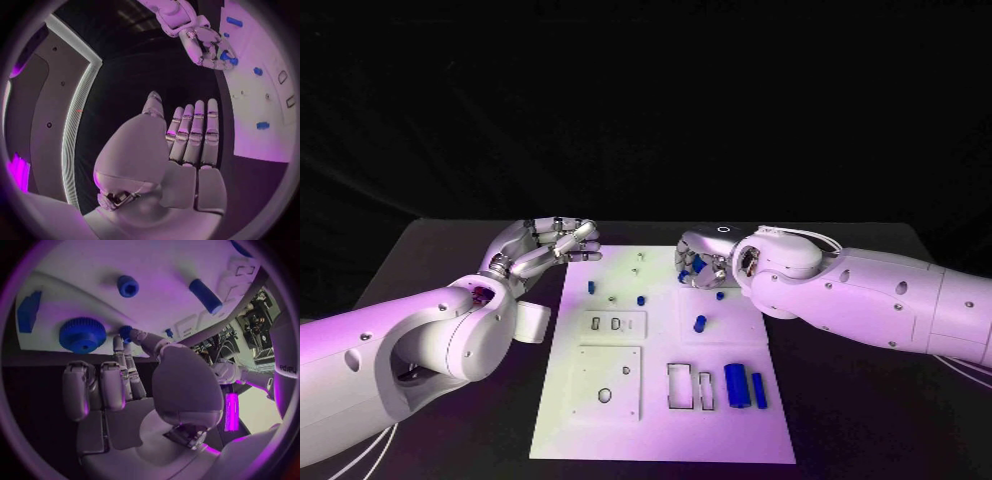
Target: Assemble the parts on the task board
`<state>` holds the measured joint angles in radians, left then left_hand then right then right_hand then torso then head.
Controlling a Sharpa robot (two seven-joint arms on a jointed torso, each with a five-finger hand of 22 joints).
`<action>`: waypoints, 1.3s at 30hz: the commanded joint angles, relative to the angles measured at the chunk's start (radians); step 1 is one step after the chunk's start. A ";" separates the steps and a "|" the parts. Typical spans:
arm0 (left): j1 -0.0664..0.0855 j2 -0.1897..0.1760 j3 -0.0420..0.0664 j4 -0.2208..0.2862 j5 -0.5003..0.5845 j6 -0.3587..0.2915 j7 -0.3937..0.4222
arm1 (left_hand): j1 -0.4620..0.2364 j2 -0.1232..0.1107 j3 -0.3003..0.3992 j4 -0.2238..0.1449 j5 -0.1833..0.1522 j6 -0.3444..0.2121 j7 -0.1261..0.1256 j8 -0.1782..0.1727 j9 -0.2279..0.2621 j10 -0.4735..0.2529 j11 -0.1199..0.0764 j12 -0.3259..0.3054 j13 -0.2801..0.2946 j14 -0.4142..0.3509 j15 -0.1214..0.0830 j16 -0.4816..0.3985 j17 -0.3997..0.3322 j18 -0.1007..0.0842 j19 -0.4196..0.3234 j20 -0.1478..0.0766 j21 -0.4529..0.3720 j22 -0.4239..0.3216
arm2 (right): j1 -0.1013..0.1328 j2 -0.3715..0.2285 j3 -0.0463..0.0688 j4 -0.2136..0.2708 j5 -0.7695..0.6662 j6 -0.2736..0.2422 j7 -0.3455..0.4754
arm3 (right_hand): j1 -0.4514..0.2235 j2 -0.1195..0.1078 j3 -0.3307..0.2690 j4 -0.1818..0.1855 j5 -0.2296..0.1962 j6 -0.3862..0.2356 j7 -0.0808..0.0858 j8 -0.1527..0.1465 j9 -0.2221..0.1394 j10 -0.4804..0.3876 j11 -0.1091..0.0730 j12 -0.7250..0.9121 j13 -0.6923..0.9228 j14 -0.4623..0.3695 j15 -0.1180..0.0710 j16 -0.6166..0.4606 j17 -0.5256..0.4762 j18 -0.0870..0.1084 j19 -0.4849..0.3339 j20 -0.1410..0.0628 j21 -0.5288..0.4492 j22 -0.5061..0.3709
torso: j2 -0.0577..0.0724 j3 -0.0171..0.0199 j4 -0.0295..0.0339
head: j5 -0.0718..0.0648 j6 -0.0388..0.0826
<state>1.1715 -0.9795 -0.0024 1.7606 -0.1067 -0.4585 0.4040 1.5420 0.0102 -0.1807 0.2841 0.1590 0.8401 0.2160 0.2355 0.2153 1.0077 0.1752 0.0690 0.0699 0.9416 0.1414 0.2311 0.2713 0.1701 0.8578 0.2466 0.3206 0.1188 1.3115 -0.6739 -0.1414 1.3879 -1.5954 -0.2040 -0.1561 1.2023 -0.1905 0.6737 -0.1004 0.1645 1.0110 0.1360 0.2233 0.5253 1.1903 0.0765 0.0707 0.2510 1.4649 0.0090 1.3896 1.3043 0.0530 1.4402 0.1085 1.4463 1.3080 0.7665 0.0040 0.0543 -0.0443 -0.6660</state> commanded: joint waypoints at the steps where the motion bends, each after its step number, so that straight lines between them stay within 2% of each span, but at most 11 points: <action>1: 0.003 0.000 0.001 0.003 0.004 0.020 0.002 | 0.001 0.011 -0.006 0.000 -0.007 -0.007 0.000 -0.004 0.001 -0.009 -0.002 -0.006 -0.002 -0.009 0.000 -0.004 0.002 0.010 0.006 -0.001 0.003 0.000 | -0.001 0.002 0.000 -0.001 -0.008 0.017 -0.016 | 0.012 -0.001 0.010 -0.004 -0.006 0.006 0.001 0.003 0.004 0.006 0.001 0.005 0.003 0.054 -0.009 0.007 0.001 -0.008 0.006 0.000 0.006 0.075 | 0.002 0.0009 0.0028 | 0.000 -0.001; 7: 0.004 0.000 0.001 0.003 0.005 0.022 0.000 | 0.001 0.013 -0.008 0.000 -0.008 -0.009 0.001 -0.006 0.002 -0.011 -0.001 -0.006 -0.002 -0.010 0.000 -0.005 0.004 0.010 0.005 0.000 0.003 -0.001 | -0.002 0.009 0.000 -0.003 -0.018 0.026 -0.024 | 0.009 -0.016 0.014 -0.006 -0.013 0.003 0.003 0.001 0.008 0.004 0.003 0.002 0.004 0.054 -0.007 0.008 0.000 -0.009 0.009 0.001 0.010 0.081 | 0.003 0.0005 0.0037 | 0.001 -0.003; 12: 0.004 0.000 0.001 0.004 0.006 0.023 -0.001 | 0.002 0.015 -0.011 -0.001 -0.009 -0.013 0.001 -0.007 0.003 -0.016 -0.001 -0.007 -0.002 -0.012 0.001 -0.007 0.006 0.009 0.004 0.000 0.002 -0.001 | -0.003 0.011 -0.001 -0.003 -0.022 0.017 -0.028 | 0.008 -0.017 0.014 -0.006 -0.014 0.004 0.003 0.001 0.008 0.004 0.003 0.002 0.004 0.054 -0.007 0.007 -0.002 -0.009 0.009 0.001 0.010 0.082 | 0.003 -0.0001 0.0011 | 0.002 -0.004; 17: 0.004 -0.001 0.001 0.003 0.007 0.026 -0.003 | 0.002 0.016 -0.013 -0.001 -0.009 -0.015 0.002 -0.009 0.003 -0.019 0.000 -0.007 -0.002 -0.012 0.001 -0.008 0.007 0.009 0.003 0.000 0.002 -0.002 | -0.004 0.011 -0.001 -0.002 -0.032 -0.019 -0.040 | 0.008 -0.017 0.023 -0.004 -0.003 0.011 0.000 0.006 0.014 0.010 0.001 0.003 0.007 0.053 -0.008 0.008 -0.004 -0.010 0.011 0.001 0.013 0.087 | 0.002 -0.0006 0.0003 | 0.002 -0.003; 22: 0.004 -0.001 0.001 0.002 0.009 0.028 -0.004 | 0.002 0.016 -0.013 -0.001 -0.009 -0.015 0.002 -0.009 0.003 -0.020 0.000 -0.007 -0.003 -0.013 0.001 -0.008 0.007 0.009 0.003 0.000 0.002 -0.002 | -0.004 0.009 0.000 0.012 -0.045 -0.067 -0.055 | 0.010 -0.017 0.030 -0.005 0.009 0.019 -0.002 0.011 0.021 0.015 -0.002 0.004 0.010 0.053 -0.011 0.010 -0.004 -0.011 0.015 -0.001 0.018 0.095 | 0.003 -0.0009 0.0028 | 0.001 0.001; 28: 0.004 -0.002 0.001 0.001 0.010 0.029 -0.004 | 0.002 0.017 -0.015 -0.002 -0.009 -0.017 0.003 -0.010 0.004 -0.021 0.001 -0.007 -0.003 -0.013 0.002 -0.009 0.008 0.009 0.003 0.000 0.002 -0.002 | 0.003 0.016 0.001 0.036 -0.077 -0.159 -0.095 | 0.004 -0.026 0.037 -0.003 0.033 0.026 -0.005 0.015 0.029 0.019 -0.003 0.002 0.013 0.052 -0.012 0.010 -0.009 -0.013 0.020 -0.002 0.024 0.105 | 0.003 -0.0020 0.0040 | 0.001 0.007; 33: 0.005 -0.005 0.001 0.002 0.013 0.028 -0.003 | 0.002 0.017 -0.015 -0.002 -0.009 -0.017 0.003 -0.010 0.004 -0.021 0.001 -0.007 -0.003 -0.013 0.002 -0.009 0.008 0.009 0.003 0.000 0.002 -0.002 | 0.009 0.039 0.002 0.022 -0.093 -0.193 -0.118 | 0.003 -0.026 0.038 -0.002 0.036 0.029 -0.006 0.016 0.031 0.021 -0.004 0.002 0.014 0.052 -0.012 0.010 -0.010 -0.014 0.022 -0.003 0.025 0.107 | 0.006 -0.0018 0.0061 | 0.000 0.011; 39: 0.006 -0.008 0.001 0.004 0.016 0.027 -0.004 | 0.003 0.018 -0.015 -0.002 -0.009 -0.017 0.003 -0.010 0.004 -0.022 0.001 -0.007 -0.003 -0.013 0.002 -0.009 0.009 0.009 0.003 0.000 0.002 -0.002 | 0.012 0.070 0.002 -0.004 -0.098 -0.217 -0.123 | 0.002 -0.026 0.039 -0.002 0.037 0.030 -0.006 0.017 0.032 0.022 -0.004 0.002 0.014 0.052 -0.012 0.009 -0.011 -0.014 0.023 -0.003 0.027 0.109 | 0.007 -0.0020 0.0068 | -0.001 0.009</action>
<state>1.1742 -0.9878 -0.0023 1.7606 -0.0974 -0.4479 0.3950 1.5423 0.0185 -0.1895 0.2807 0.1546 0.8292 0.2123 0.2315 0.2181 0.9935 0.1752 0.0657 0.0690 0.9342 0.1416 0.2271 0.2784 0.1701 0.8578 0.2466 0.3205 0.1178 1.3223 -0.6096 -0.1395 1.3898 -1.6628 -0.3772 -0.2539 1.2057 -0.2083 0.7081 -0.1020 0.1957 1.0323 0.1288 0.2357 0.5568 1.2060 0.0748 0.0686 0.2642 1.4650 0.0014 1.3933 1.2941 0.0532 1.4558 0.1073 1.4695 1.3075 0.7726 0.0019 0.0604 -0.0449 -0.6563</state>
